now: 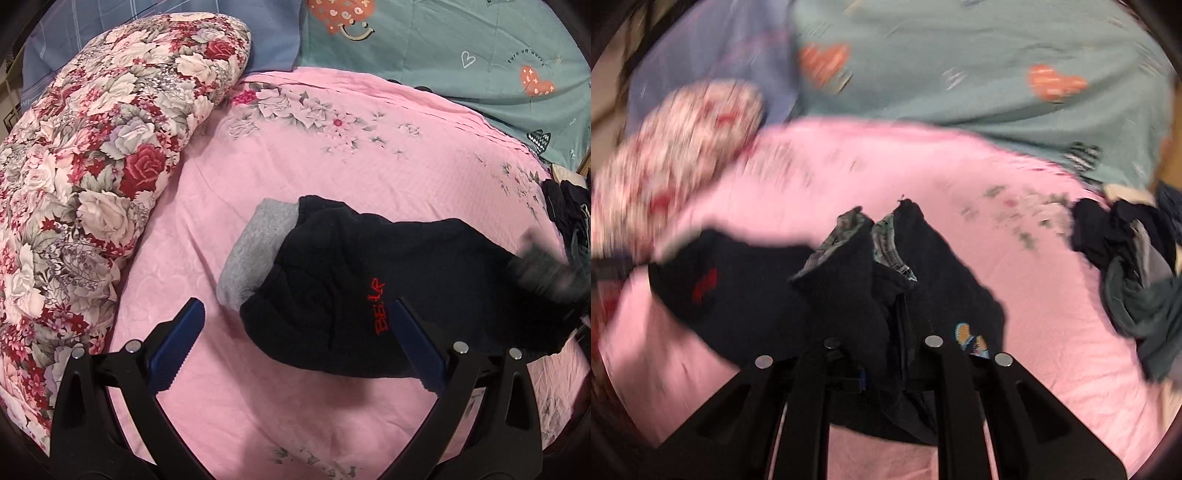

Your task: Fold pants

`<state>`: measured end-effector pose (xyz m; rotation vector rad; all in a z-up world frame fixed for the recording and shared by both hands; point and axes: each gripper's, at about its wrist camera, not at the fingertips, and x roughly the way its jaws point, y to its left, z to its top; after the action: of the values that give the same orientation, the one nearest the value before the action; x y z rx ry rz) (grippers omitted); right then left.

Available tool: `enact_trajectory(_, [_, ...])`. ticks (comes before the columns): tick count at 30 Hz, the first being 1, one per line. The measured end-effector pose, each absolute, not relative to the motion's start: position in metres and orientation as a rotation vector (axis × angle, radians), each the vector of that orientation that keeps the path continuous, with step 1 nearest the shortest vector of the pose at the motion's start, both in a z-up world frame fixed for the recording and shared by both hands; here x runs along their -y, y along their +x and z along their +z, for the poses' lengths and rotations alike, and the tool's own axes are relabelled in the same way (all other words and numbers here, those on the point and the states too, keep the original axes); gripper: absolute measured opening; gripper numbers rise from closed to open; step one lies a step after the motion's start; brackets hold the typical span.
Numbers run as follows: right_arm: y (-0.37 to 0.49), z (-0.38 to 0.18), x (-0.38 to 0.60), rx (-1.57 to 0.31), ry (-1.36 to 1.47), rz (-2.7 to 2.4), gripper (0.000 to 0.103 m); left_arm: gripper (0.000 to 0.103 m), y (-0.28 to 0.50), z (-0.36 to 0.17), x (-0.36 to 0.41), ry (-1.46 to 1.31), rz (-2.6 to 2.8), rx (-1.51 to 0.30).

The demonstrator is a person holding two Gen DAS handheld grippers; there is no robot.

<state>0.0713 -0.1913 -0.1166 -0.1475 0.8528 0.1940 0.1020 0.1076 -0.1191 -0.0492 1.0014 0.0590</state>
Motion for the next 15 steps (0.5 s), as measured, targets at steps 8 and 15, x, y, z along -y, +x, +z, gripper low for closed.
enact_trajectory(8, [0.066, -0.185, 0.124, -1.036, -0.580, 0.215, 0.053, 0.101, 0.100, -0.119, -0.113, -0.036, 0.052, -0.996])
enact_trajectory(15, [0.042, -0.132, 0.151, -1.117, -0.378, 0.428, 0.053, 0.101, 0.098, -0.118, -0.124, -0.067, 0.067, -0.988])
